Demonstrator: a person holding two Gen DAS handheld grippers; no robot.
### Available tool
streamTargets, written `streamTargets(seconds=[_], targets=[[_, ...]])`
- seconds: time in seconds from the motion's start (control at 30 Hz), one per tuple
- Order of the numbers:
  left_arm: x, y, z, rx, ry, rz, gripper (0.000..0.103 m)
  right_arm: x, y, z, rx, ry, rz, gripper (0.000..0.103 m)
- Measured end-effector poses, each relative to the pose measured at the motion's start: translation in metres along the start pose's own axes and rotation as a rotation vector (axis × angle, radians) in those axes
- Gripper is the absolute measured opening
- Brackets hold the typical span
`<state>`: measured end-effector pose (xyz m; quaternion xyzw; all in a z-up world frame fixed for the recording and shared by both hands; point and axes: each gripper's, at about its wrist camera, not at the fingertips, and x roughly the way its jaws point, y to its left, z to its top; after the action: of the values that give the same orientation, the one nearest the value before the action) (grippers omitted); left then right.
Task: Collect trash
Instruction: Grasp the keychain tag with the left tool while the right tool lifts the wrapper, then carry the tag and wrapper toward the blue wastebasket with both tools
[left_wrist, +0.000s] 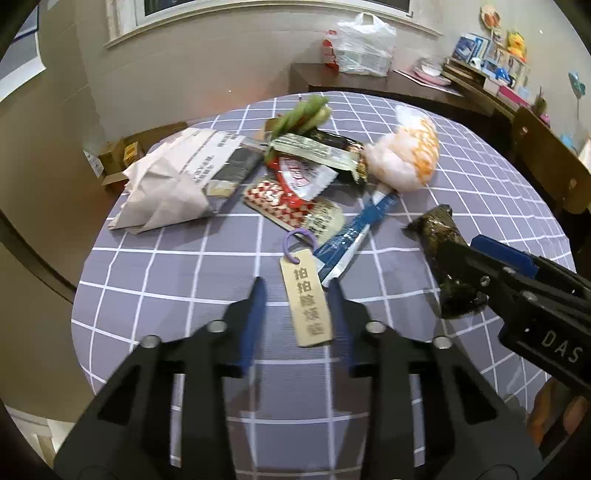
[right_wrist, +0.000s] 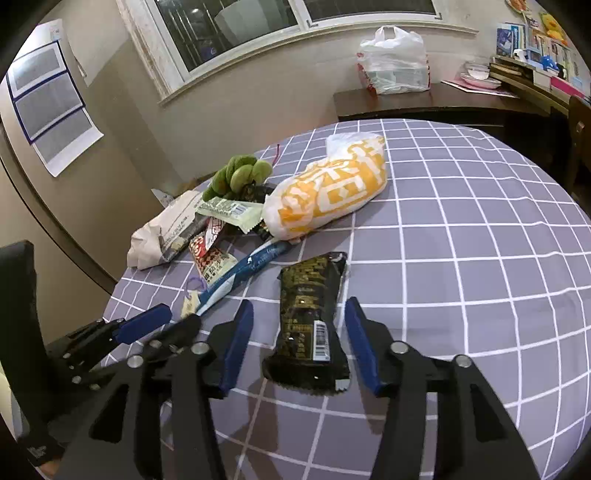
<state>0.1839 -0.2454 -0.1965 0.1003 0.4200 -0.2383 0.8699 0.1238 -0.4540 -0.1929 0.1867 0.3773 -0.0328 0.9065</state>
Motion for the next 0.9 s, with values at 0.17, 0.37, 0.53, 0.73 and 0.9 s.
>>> streamTargets(seconds=[0.17, 0.37, 0.53, 0.73, 0.9], targets=[[-0.003, 0.011, -0.004, -0.020, -0.025, -0.027, 0.020, 0.012, 0.011, 0.002, -0.038, 0.034, -0.019, 0.055], [-0.009, 0.021, -0.008, -0.050, -0.035, -0.042, 0.018, 0.021, 0.028, 0.004, -0.148, 0.060, -0.120, 0.045], [-0.018, 0.032, -0.014, -0.070, -0.046, -0.039, 0.018, 0.018, 0.028, -0.001, -0.154, 0.062, -0.103, 0.025], [-0.040, 0.047, -0.022, -0.097, -0.081, -0.046, 0.018, 0.005, 0.034, -0.011, -0.101, 0.067, -0.001, 0.020], [-0.057, 0.061, -0.032, -0.119, -0.110, -0.058, 0.018, -0.013, 0.061, -0.022, -0.119, 0.042, 0.053, 0.019]])
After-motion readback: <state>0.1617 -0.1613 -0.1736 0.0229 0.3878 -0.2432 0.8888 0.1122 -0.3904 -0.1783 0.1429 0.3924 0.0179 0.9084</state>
